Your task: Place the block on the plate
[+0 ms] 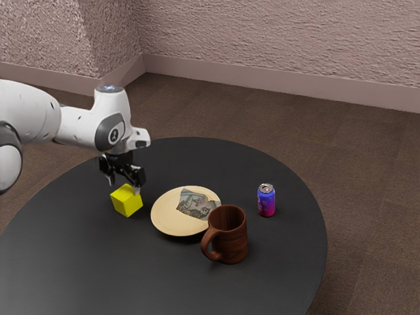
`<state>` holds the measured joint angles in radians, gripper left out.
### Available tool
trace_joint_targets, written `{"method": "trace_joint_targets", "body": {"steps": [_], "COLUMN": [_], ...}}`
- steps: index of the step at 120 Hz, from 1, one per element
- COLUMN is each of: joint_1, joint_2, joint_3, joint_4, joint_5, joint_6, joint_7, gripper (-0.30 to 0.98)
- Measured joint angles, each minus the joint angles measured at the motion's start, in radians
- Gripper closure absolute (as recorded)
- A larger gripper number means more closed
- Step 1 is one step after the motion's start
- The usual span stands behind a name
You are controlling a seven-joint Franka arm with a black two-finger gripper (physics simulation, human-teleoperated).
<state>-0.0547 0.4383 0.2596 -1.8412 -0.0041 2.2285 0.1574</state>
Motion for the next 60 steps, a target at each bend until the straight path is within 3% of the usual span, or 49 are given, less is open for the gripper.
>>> {"method": "trace_joint_targets", "body": {"steps": [60], "joint_1": [0.004], "joint_2": [0.023], "joint_3": [-0.003], "joint_4": [-0.034], "joint_5": [-0.026], "joint_6": [-0.003], "joint_7": [0.112], "gripper": [0.0]}}
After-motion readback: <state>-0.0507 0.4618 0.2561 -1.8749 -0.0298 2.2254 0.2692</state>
